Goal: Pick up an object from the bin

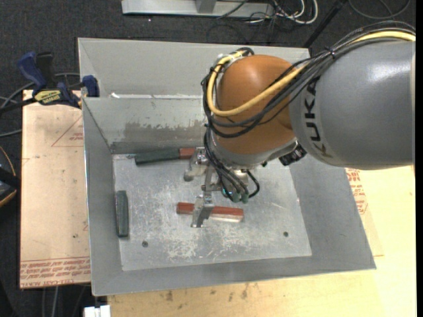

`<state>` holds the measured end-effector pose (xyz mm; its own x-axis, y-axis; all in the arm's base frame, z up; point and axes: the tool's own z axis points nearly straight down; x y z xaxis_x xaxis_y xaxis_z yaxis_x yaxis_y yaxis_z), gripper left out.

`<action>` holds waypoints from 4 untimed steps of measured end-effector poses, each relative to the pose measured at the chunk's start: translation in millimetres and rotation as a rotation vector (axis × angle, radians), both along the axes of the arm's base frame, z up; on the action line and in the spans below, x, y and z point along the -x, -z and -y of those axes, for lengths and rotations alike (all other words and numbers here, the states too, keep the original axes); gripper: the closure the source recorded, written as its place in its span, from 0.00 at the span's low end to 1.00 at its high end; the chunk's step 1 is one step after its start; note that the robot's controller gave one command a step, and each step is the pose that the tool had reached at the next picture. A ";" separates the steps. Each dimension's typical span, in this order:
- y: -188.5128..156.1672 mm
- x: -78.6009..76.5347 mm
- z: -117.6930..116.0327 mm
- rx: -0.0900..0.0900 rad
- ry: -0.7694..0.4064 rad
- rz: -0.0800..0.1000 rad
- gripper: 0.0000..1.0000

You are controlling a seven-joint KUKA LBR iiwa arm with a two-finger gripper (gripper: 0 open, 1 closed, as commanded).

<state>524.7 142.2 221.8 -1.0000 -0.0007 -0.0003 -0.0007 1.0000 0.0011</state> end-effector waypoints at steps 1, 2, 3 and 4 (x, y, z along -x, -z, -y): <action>46.2 -16.7 11.6 -0.002 0.019 0.008 0.00; 144.9 -16.4 25.0 -0.004 -0.031 0.006 1.00; 144.9 -16.4 25.0 -0.004 -0.031 0.006 1.00; -46.3 -12.9 10.6 -0.002 0.027 0.008 1.00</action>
Offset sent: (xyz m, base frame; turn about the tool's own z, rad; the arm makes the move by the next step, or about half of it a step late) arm 0.0127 -0.0279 -0.1518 -0.0314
